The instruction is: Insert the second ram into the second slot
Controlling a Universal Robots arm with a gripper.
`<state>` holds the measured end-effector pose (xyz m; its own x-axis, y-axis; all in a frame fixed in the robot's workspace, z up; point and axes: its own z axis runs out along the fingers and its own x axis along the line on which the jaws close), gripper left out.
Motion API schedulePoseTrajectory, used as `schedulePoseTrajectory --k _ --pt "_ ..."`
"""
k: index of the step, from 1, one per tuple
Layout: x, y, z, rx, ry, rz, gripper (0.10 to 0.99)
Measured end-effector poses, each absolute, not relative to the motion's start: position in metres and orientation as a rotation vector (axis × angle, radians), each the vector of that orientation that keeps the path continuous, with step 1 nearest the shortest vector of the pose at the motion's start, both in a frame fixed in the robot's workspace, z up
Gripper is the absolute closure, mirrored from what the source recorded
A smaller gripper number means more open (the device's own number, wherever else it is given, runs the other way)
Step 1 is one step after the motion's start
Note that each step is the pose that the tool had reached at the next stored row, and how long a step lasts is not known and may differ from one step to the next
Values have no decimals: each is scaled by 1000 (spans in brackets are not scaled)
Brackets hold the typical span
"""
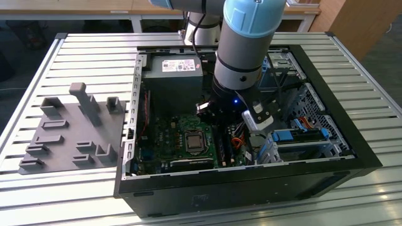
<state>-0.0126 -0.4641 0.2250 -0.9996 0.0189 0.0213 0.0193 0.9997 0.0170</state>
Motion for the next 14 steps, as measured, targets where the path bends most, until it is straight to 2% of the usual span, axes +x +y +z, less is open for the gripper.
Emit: schedulePoseTrajectory --k 3,4,6,14 --pt "-13 -464 229 -30 -3120 -27 890" --pt "-13 -464 229 -30 -3120 -27 957" --pt "-13 -464 229 -30 -3120 -27 980" --pt "-12 -464 224 -30 -3120 -27 980"
